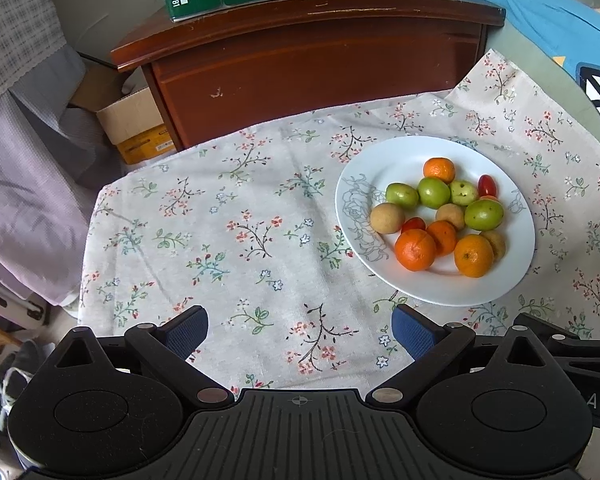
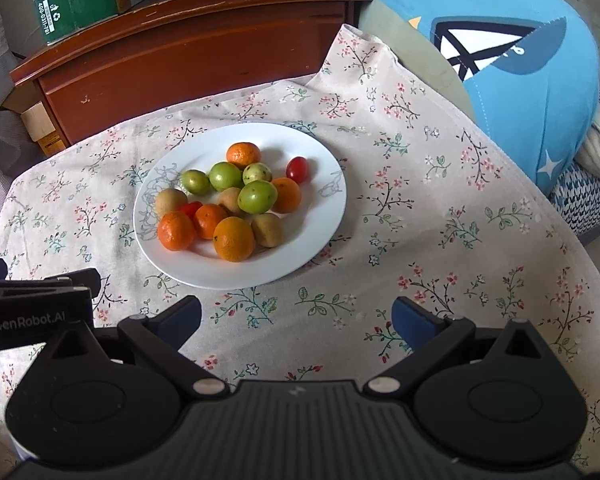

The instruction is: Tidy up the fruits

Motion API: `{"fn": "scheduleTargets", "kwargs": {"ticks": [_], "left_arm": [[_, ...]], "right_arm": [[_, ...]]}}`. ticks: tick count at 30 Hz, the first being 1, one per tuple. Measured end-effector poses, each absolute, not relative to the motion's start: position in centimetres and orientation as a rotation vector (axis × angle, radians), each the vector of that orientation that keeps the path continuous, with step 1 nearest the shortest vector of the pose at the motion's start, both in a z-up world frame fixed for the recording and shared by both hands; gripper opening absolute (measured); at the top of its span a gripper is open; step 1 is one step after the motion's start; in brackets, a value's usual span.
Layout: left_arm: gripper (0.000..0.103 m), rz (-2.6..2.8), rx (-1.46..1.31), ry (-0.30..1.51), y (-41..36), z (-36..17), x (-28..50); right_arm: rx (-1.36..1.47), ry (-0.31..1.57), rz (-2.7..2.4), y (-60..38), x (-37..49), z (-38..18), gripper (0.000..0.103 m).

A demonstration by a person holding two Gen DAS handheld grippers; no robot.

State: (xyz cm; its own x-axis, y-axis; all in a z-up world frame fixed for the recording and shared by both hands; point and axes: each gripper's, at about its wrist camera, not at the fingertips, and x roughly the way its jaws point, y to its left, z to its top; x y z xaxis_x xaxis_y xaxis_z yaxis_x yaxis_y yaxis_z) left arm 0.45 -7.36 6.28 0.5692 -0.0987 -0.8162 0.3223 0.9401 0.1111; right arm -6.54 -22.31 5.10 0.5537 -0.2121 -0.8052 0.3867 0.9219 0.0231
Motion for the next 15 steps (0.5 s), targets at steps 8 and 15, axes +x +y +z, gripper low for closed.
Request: {"fn": "scheduleTargets", "kwargs": {"ticks": [8, 15], "left_arm": [[0.099, -0.237, 0.282, 0.94, -7.1, 5.9, 0.2], [0.099, -0.228, 0.291, 0.94, -6.2, 5.4, -0.7]], "right_arm": [[0.187, 0.925, -0.343, -21.9, -6.7, 4.5, 0.101], [0.175, 0.926, -0.312, -21.2, -7.1, 3.8, 0.101]]}}
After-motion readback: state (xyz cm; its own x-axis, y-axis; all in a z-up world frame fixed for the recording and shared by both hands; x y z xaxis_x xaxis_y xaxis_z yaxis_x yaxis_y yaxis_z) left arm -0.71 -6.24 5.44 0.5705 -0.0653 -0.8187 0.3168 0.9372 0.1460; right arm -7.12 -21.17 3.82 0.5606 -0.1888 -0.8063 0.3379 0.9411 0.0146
